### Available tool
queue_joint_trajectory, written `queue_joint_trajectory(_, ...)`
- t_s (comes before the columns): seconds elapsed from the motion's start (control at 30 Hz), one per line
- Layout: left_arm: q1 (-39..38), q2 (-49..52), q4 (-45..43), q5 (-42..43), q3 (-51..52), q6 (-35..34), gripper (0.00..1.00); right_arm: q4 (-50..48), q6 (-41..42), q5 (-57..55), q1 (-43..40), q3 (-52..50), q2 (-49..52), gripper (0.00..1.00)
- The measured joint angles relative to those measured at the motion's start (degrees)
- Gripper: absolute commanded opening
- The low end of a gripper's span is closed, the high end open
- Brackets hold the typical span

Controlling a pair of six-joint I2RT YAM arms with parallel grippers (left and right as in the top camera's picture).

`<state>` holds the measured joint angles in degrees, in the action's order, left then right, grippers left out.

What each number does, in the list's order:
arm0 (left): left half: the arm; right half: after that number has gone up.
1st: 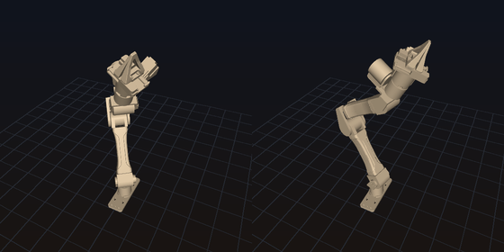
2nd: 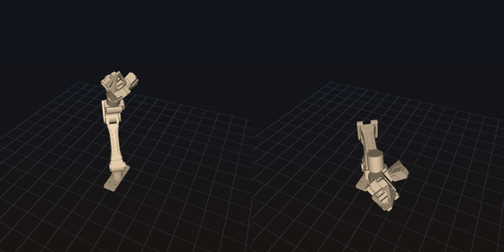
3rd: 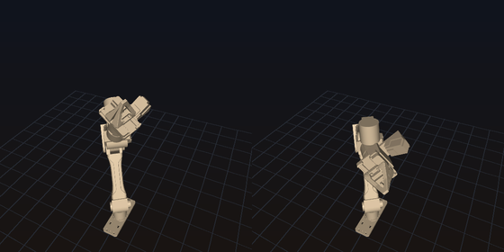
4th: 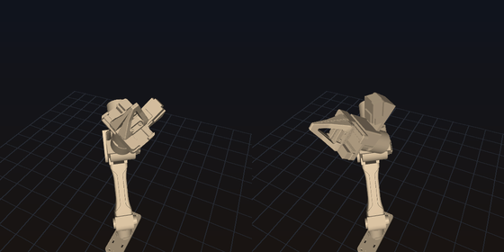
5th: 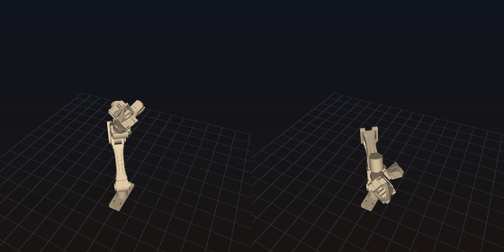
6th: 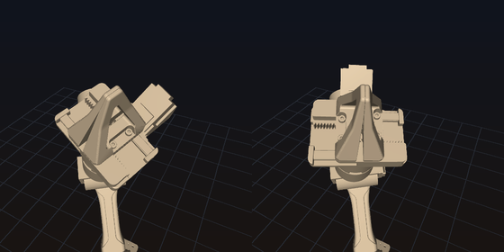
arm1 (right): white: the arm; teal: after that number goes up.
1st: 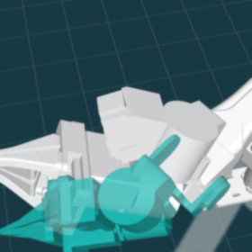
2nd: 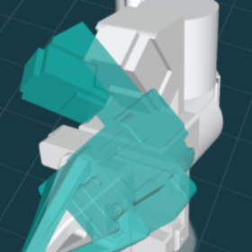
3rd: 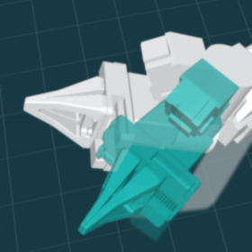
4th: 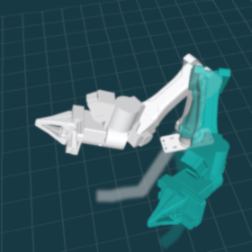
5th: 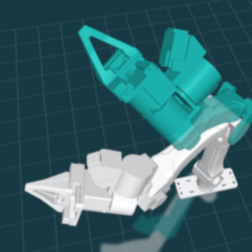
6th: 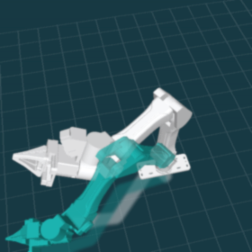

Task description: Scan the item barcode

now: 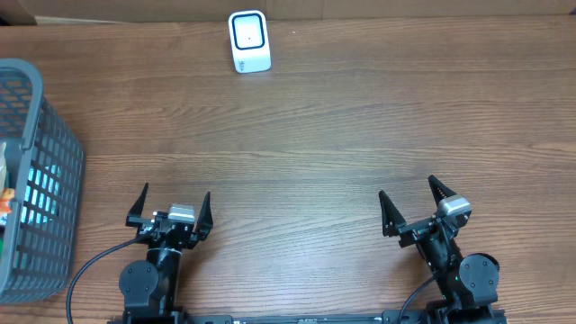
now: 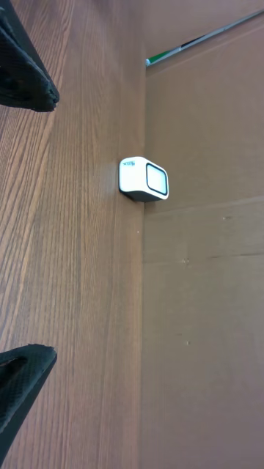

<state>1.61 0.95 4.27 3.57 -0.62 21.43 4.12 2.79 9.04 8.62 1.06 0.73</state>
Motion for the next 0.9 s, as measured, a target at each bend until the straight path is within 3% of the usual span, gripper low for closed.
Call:
queue_joint_trajectory(0.4, 0.0, 0.0, 0.0, 0.0, 0.0, -0.5, 1.00, 0.0, 0.0, 0.0, 0.0, 0.0, 0.0, 1.00)
queue_joint_trajectory(0.9, 0.0, 0.0, 2.9, 0.0, -1.6, -8.4, 1.00, 0.0, 0.0, 0.0, 0.0, 0.0, 0.0, 1.00)
